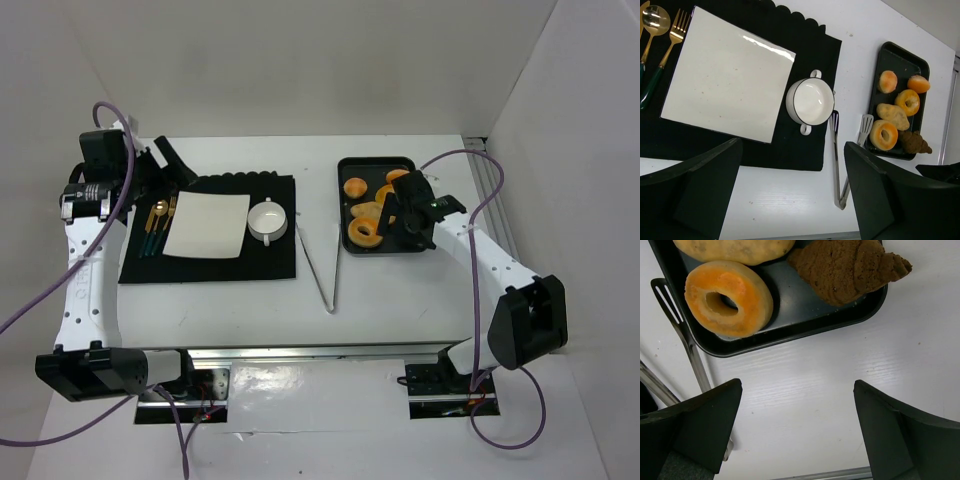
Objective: Place the bread
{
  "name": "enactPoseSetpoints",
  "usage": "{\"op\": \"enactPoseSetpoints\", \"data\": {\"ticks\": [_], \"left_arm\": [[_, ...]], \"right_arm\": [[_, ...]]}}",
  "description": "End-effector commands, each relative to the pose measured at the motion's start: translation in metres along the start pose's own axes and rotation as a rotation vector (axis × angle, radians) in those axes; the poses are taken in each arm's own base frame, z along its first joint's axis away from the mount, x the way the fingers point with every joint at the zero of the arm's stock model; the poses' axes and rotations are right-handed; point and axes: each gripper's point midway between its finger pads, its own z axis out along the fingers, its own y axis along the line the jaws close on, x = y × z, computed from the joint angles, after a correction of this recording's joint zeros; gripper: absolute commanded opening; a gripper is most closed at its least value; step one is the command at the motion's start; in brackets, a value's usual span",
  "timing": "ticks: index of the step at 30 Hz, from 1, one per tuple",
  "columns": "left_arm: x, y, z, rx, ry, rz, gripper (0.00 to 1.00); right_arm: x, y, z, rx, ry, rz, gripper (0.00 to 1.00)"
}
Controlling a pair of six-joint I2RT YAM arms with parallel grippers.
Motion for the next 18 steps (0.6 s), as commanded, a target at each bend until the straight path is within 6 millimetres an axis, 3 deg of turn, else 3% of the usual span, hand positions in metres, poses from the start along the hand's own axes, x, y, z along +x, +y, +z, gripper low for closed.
{"op": "enactPoseSetpoints", "data": {"ticks": [1,8,12,18], "left_arm": [[-0.011,-0.01,-0.007,0.045,-0.048,-0.008,0.95],[-0.009,-0.013,-0.007,0.062,-0.04,-0.016,0.95],[-0.007,-0.012,-0.002,0.067,-0.029,-0.018,0.95],[-0.006,-0.016,-0.003,0.083,-0.021,-0.027,0.95]], "right_arm": [[0.004,-0.002,0.0,0.01,-0.004,0.006,1.0],[0.009,0.007,-0.004,-0.028,-0.013,-0.012,1.0],[0.018,0.043,-0.016,-0.139,-0.04,-0.061,1.0],[0.075,0.096,-0.026,-0.322,-0.011,-0.197,1.0]]}}
